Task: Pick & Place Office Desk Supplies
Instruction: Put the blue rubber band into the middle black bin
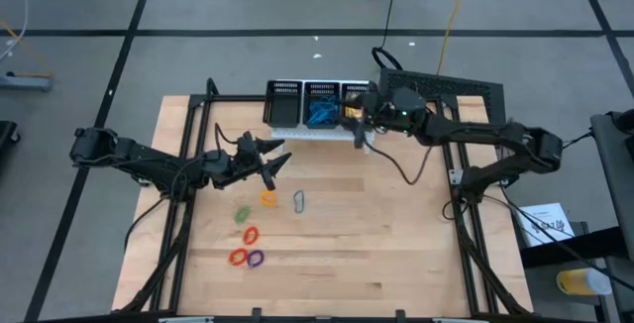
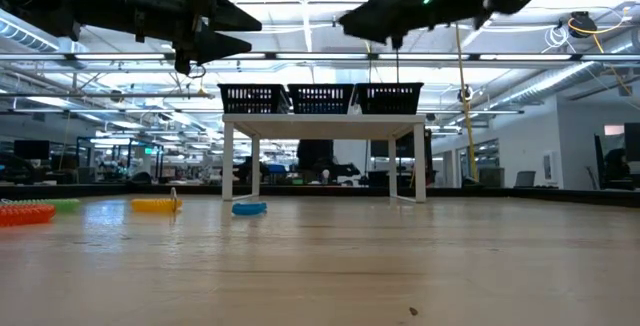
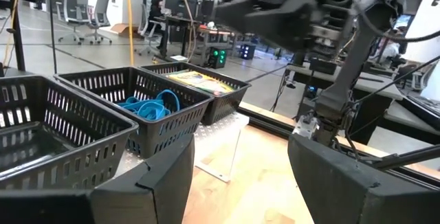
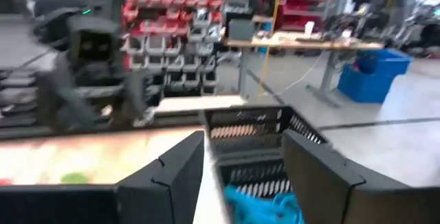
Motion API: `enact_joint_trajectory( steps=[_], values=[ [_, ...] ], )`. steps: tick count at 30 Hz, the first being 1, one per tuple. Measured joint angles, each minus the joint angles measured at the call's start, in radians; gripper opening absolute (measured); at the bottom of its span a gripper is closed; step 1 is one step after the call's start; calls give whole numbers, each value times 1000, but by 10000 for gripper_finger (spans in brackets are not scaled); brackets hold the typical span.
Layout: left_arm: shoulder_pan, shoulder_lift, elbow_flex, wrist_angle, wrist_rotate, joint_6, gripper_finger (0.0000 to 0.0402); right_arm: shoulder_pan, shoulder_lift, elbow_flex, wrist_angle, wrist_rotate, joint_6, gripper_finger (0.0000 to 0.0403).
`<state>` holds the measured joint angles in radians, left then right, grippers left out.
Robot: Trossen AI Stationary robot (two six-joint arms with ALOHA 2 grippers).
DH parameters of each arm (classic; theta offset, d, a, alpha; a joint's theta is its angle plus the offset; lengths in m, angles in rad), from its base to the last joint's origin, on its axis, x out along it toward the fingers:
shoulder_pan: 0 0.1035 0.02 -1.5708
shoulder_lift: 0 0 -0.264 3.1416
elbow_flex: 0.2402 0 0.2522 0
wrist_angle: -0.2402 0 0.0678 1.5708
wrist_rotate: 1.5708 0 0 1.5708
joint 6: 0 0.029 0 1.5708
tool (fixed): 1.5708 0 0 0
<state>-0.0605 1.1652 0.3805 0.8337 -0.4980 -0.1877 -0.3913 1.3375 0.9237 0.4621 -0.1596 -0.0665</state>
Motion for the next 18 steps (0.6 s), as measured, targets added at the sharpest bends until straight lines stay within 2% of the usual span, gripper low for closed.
enact_joint_trajectory(
  steps=[9,14,18],
  values=[
    [0,0,0,0,0,-84,246,73,-188,-2,-341,2,0,165],
    [0,0,0,-34,8,-88,246,136,-269,-87,-324,14,1,164],
    [-1,0,0,-117,79,-172,246,169,-348,-175,-283,148,12,164]
  ],
)
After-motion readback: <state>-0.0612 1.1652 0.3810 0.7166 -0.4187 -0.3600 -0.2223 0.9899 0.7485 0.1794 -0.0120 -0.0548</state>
